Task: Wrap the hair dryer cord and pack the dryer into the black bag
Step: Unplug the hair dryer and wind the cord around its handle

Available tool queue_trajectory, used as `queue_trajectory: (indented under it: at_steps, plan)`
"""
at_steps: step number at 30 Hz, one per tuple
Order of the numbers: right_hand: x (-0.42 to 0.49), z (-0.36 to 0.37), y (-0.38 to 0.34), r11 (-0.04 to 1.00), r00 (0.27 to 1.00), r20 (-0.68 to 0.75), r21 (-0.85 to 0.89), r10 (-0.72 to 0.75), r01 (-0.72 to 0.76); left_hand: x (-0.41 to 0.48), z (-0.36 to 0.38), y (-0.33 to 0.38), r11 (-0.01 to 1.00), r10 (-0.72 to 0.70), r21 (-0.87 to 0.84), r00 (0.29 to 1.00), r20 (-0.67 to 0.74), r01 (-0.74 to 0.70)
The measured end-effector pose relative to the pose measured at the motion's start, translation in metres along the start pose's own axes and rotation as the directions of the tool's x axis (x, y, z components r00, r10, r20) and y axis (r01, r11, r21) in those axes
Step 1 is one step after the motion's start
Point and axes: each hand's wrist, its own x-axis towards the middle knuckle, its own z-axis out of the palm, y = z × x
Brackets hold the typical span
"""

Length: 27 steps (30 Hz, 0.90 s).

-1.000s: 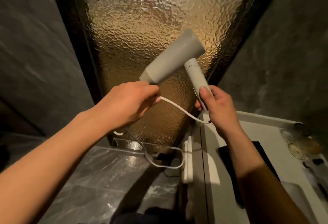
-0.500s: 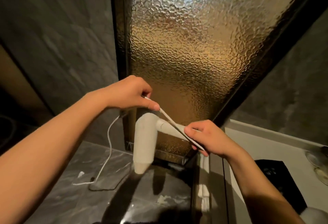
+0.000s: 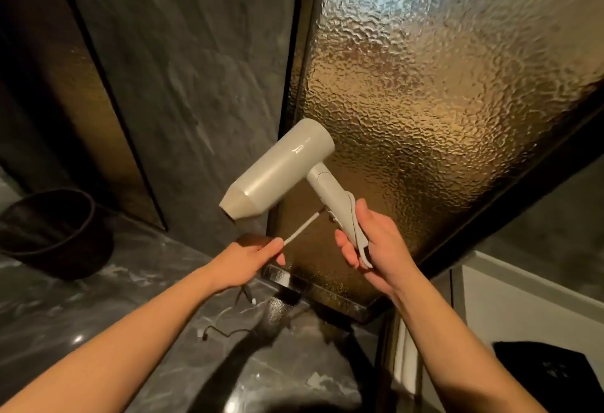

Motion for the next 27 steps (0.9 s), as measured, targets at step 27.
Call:
queue_trajectory:
  at_steps: [27]
  plan:
    - [0.027, 0.035, -0.05, 0.651, 0.711, 0.63, -0.688, 0.314, 0.322, 0.011, -0.157, 0.082, 0.547, 0.454, 0.836, 0.855, -0.253, -0.043]
